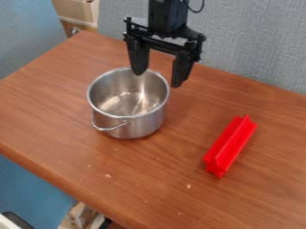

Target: Put the red object in the metal pot

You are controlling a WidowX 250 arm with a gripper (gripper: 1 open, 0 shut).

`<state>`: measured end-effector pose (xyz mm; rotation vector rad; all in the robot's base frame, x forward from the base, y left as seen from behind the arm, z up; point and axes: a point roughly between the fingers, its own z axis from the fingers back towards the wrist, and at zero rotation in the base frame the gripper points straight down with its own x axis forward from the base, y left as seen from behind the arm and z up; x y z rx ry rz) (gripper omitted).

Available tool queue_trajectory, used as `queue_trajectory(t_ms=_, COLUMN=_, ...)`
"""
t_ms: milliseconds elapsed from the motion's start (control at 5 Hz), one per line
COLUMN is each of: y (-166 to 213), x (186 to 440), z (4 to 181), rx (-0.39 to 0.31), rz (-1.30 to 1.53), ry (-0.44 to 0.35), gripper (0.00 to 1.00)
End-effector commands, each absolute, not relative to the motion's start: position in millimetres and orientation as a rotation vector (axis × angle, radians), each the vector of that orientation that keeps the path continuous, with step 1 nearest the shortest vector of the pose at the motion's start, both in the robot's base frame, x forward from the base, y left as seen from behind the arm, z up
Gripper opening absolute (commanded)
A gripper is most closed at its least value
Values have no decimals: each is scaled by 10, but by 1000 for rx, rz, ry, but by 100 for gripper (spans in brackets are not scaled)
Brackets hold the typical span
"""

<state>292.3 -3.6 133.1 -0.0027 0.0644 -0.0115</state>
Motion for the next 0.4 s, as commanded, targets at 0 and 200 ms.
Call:
queue_trajectory(t_ms=0, y=-44, x=2912, z=1284, rx=-2, rz=-12, ry=81, gripper=100)
queue_trajectory(t_ms=200, y=-65, x=2907, z=1235, rx=-1, rz=-17, ry=97, gripper=100)
